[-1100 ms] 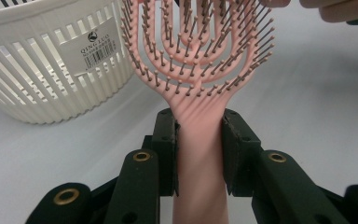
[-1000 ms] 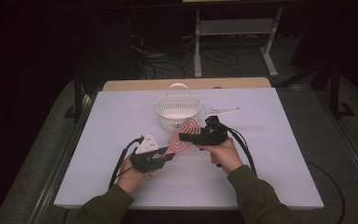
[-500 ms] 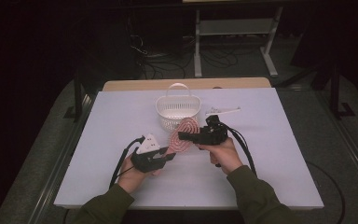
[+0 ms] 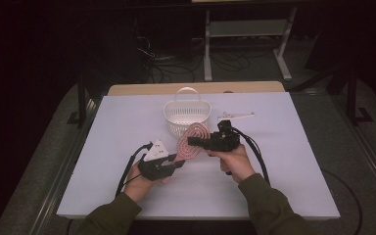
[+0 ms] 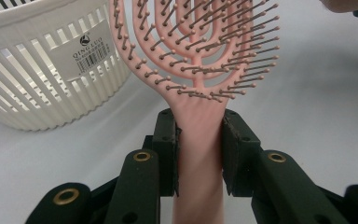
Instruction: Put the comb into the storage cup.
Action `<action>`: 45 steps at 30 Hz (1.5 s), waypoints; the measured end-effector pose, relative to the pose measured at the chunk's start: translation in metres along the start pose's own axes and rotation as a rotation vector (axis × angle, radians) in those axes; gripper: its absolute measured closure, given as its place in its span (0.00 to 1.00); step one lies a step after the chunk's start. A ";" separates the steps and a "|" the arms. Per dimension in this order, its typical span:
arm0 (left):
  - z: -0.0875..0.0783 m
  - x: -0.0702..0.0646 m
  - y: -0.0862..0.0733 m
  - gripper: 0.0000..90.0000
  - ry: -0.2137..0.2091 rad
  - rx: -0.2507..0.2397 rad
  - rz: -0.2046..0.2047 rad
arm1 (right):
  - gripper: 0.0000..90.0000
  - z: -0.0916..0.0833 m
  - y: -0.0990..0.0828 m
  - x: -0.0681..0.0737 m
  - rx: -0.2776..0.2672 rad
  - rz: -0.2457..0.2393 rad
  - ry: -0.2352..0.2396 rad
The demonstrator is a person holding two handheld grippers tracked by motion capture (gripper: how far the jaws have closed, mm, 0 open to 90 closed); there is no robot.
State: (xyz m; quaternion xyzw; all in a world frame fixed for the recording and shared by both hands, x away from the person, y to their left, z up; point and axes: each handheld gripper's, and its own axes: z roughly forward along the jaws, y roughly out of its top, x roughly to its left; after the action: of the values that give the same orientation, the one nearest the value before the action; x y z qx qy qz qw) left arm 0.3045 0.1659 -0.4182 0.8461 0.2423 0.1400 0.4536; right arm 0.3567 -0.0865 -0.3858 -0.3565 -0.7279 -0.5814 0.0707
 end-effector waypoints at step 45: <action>-0.021 0.022 -0.010 0.29 -0.082 -0.004 -0.061 | 0.70 -0.023 0.002 -0.009 -0.077 -0.014 -0.064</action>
State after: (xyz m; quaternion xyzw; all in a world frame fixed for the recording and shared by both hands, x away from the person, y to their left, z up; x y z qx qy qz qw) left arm 0.3111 0.1972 -0.4151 0.8425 0.2489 0.0916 0.4689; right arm 0.3572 -0.1104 -0.3816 -0.3724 -0.7095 -0.5976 0.0296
